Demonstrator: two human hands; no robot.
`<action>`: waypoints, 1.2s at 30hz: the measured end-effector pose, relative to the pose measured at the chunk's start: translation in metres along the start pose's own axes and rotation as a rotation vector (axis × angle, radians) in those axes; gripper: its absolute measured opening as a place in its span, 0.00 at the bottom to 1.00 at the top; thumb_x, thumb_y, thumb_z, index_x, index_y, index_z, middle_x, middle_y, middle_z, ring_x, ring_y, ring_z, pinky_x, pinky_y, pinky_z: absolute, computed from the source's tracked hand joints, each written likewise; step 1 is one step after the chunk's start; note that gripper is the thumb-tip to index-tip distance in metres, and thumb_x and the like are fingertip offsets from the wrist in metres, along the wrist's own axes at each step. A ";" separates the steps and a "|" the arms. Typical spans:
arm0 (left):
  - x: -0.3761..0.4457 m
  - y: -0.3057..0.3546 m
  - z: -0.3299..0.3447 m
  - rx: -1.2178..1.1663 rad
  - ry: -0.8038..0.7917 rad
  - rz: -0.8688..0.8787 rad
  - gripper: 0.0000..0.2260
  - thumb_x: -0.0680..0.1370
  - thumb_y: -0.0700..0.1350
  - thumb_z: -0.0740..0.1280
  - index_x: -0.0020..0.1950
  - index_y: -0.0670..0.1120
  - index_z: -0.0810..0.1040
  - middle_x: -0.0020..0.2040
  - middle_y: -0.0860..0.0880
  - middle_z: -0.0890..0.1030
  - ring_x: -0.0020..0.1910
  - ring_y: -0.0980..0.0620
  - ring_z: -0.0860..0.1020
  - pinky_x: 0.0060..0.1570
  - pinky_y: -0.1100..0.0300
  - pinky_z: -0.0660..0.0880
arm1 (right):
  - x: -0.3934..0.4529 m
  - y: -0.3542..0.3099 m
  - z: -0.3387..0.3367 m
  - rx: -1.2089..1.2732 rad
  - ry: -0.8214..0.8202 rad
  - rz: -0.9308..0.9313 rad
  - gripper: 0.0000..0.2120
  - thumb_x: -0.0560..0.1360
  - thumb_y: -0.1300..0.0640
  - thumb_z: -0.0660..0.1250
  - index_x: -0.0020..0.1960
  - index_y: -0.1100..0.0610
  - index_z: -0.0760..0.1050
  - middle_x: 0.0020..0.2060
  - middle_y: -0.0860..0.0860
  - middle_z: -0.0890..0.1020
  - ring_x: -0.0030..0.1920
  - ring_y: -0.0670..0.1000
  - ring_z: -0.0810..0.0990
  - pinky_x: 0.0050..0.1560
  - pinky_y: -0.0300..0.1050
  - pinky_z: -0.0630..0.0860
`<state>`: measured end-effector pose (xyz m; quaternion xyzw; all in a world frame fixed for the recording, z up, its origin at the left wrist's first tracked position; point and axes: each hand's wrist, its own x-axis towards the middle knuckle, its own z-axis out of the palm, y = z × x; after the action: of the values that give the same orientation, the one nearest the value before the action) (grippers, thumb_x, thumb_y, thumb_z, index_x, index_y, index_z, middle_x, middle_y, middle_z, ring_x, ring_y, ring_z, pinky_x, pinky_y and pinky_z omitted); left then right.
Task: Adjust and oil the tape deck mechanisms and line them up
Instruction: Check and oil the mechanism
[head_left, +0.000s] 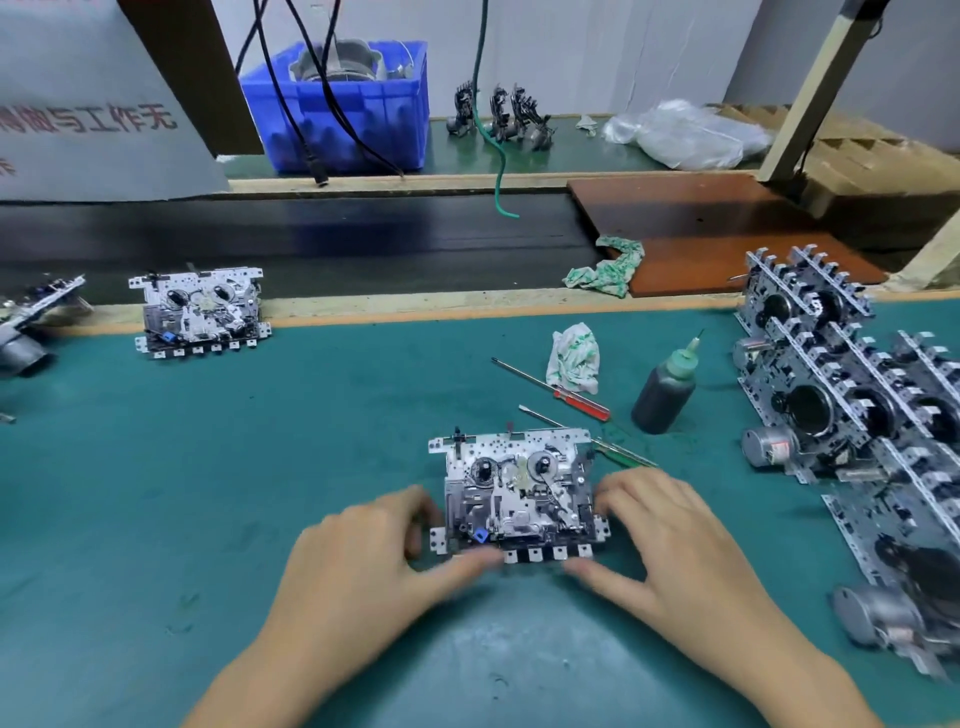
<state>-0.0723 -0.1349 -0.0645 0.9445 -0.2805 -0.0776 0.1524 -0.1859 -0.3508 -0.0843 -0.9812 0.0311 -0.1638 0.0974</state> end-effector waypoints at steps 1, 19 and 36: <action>-0.003 0.004 0.004 0.055 0.007 0.022 0.36 0.55 0.84 0.42 0.42 0.59 0.70 0.35 0.62 0.75 0.36 0.60 0.75 0.34 0.64 0.66 | 0.000 -0.001 0.002 -0.027 -0.001 -0.008 0.25 0.70 0.33 0.58 0.41 0.56 0.76 0.42 0.47 0.78 0.44 0.50 0.77 0.49 0.39 0.65; 0.004 0.009 0.030 -0.008 0.386 0.126 0.29 0.60 0.72 0.60 0.22 0.46 0.66 0.16 0.48 0.67 0.16 0.47 0.70 0.20 0.63 0.59 | 0.000 0.001 0.009 -0.027 0.067 -0.093 0.27 0.64 0.32 0.64 0.39 0.57 0.78 0.39 0.47 0.78 0.42 0.50 0.76 0.49 0.40 0.69; -0.004 -0.009 0.027 -0.072 0.334 0.388 0.26 0.60 0.71 0.65 0.28 0.49 0.63 0.20 0.54 0.67 0.20 0.57 0.67 0.18 0.63 0.65 | 0.002 -0.012 0.016 -0.136 0.190 0.004 0.28 0.65 0.30 0.59 0.32 0.57 0.72 0.30 0.48 0.74 0.33 0.51 0.73 0.37 0.42 0.70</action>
<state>-0.0777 -0.1325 -0.0928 0.8668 -0.4244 0.1004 0.2420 -0.1778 -0.3361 -0.0964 -0.9655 0.0531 -0.2533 0.0275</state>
